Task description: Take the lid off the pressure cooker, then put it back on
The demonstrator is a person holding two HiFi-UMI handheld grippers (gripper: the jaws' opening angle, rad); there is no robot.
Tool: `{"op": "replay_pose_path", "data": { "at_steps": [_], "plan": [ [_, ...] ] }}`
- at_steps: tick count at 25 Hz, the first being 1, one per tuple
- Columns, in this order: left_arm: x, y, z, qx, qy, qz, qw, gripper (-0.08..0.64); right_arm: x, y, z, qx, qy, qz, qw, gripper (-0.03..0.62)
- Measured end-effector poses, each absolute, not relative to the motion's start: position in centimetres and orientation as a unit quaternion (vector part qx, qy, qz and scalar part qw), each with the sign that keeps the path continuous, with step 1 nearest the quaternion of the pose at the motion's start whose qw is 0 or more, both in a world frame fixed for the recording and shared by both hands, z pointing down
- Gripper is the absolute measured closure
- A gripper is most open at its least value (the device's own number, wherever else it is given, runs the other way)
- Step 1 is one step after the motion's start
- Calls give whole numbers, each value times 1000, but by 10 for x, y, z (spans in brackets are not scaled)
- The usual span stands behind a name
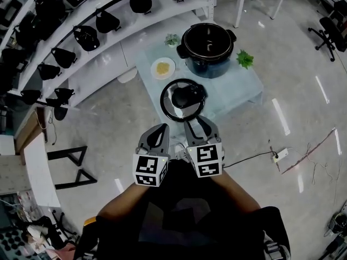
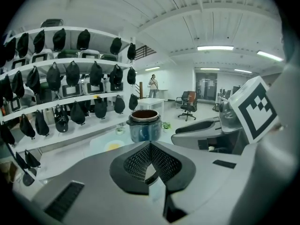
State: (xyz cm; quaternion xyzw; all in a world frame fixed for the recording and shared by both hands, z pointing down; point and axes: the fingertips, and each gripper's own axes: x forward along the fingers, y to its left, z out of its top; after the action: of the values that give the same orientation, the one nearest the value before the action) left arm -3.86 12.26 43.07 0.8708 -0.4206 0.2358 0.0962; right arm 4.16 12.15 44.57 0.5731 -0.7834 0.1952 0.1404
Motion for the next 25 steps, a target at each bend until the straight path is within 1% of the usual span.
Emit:
{"op": "replay_pose_path", "data": {
  "at_steps": [5,11,21,25],
  "plan": [
    [-36,114,431,875,-415,232,94,554,50,121,449,593,-767,198,145,437],
    [-30,87,447,897,-359,235,105,554,51,101,463,622,-739,202,161,428],
    [-68,5,461,927,-275,226,115,554,1,51,489,679,-671,238,178,399],
    [-77,-15,470,935,-241,229,124,552,-7,32,494,704,-645,242,173,377]
  ]
}}
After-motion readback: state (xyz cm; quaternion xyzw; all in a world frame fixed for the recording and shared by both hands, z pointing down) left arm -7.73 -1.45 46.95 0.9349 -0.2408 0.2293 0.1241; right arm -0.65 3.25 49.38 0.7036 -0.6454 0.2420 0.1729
